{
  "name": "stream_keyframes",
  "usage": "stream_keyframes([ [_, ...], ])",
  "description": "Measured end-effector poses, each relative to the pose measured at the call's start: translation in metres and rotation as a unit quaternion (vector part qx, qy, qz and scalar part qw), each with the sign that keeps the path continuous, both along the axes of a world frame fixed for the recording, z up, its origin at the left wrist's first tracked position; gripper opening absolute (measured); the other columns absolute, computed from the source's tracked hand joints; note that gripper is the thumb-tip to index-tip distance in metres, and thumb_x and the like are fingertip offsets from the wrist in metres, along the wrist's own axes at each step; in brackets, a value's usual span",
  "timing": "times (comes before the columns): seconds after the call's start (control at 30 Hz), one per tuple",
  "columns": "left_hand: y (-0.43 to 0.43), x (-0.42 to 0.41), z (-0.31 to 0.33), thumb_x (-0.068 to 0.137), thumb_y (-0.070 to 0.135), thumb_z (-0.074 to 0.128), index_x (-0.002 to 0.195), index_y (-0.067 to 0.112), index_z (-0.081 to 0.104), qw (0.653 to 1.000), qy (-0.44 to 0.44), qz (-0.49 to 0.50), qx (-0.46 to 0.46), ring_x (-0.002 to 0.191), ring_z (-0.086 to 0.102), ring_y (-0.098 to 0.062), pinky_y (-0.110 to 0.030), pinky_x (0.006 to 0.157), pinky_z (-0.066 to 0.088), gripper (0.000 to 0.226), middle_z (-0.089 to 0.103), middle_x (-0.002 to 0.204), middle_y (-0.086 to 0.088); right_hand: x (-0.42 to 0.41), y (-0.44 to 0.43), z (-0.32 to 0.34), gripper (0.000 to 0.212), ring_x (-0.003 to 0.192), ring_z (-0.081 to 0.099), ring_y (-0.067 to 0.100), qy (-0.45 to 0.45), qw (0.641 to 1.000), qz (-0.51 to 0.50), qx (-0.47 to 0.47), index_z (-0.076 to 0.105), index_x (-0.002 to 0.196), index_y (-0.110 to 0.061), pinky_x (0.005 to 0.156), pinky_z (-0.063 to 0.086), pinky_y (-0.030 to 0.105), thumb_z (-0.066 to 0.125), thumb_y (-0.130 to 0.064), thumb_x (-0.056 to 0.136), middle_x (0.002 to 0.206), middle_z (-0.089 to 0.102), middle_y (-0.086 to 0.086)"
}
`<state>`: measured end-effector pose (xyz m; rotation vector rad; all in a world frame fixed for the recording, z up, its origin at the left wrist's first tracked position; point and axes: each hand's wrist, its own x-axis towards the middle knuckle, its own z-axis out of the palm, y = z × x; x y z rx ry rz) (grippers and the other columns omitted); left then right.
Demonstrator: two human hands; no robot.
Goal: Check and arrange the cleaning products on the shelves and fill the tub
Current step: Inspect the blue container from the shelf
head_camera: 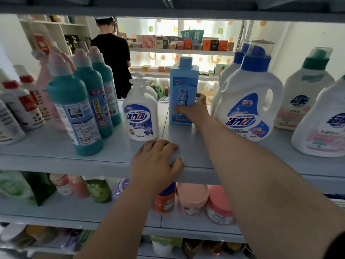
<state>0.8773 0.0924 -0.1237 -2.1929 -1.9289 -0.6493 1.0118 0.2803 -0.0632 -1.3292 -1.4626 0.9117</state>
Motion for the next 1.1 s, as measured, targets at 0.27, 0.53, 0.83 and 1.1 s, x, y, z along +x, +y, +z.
stream_keyframes([
  [0.27,-0.002,0.001,0.003,0.087,0.057,0.023,0.132,0.035,0.058,1.0,-0.009,0.0,0.006,0.124,0.051,-0.017,-0.039,0.105,0.044,0.061,0.059,0.133,0.009,0.004,-0.026,0.001,0.126,0.128,0.052,0.024,-0.066,0.998,0.006,0.011,0.034,0.142,-0.018,0.105,0.053,0.046,0.094,-0.059,0.039,0.138,0.05,0.003],
  [0.53,-0.004,-0.001,-0.002,0.085,0.049,0.04,0.12,0.015,0.057,0.996,-0.057,-0.013,0.062,0.096,0.063,-0.025,-0.038,0.083,0.05,0.052,0.064,0.109,-0.006,0.019,-0.084,-0.007,0.09,0.119,0.061,0.021,-0.017,1.0,0.008,0.022,0.035,0.132,-0.018,0.101,0.056,0.044,0.095,-0.03,0.066,0.13,0.059,0.002],
  [0.83,-0.038,-0.011,0.022,0.1,0.027,0.06,0.133,0.035,0.027,0.905,-0.386,-0.16,-0.079,0.117,0.061,-0.013,-0.031,0.092,0.057,0.047,0.05,0.138,0.004,0.03,-0.18,-0.003,0.074,0.108,0.069,0.017,0.063,0.996,0.056,0.008,0.052,0.118,-0.027,0.092,0.061,0.045,0.098,-0.019,0.061,0.118,0.069,-0.004],
  [1.1,-0.136,-0.009,0.003,0.093,0.049,0.054,0.149,0.04,0.04,0.855,-0.485,-0.183,-0.008,0.122,0.057,-0.013,-0.036,0.094,0.058,0.059,0.048,0.131,0.009,0.025,-0.286,-0.022,0.084,0.103,0.074,0.038,0.25,0.96,0.12,-0.031,0.057,0.126,-0.012,0.087,0.06,0.056,0.091,-0.03,0.052,0.116,0.074,0.015],
])
